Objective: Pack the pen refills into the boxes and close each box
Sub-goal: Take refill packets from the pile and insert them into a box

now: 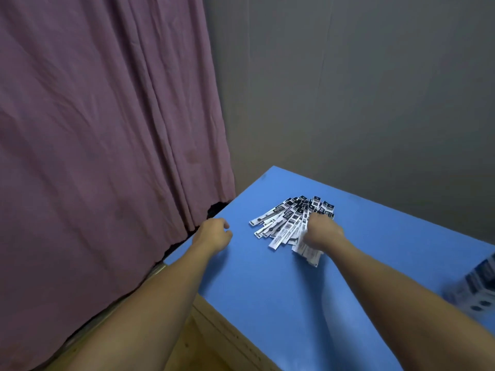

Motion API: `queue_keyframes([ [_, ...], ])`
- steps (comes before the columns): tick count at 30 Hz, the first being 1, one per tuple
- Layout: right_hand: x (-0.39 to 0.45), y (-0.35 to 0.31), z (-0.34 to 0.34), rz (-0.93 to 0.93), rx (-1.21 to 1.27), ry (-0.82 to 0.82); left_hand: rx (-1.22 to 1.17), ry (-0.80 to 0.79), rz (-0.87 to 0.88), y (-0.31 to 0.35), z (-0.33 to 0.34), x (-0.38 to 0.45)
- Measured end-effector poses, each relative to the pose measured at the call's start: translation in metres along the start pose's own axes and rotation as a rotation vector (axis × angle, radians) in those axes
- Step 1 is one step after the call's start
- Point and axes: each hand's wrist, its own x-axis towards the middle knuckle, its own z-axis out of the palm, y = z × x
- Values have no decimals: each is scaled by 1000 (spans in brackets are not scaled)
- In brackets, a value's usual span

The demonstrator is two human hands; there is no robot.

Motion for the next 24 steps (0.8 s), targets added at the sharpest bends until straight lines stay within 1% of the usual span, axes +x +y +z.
queue_keyframes([
  [4, 36, 8, -4, 52, 42, 14, 16, -44, 20, 23, 12, 48],
  [8, 64, 18, -11, 117, 77, 25, -36, -78, 31, 46, 27, 80],
  [13, 89, 25, -17, 128, 87, 57, -146, -125, 13, 70, 46, 112],
  [16, 101, 24, -19, 125, 100, 69, -165, -147, 41, 84, 54, 129],
  [20, 114, 23, -19, 133, 105, 75, -97, -199, 101, 97, 61, 142],
  [24, 124, 22, -20, 128, 117, 77, 51, -184, 156, 102, 62, 153],
])
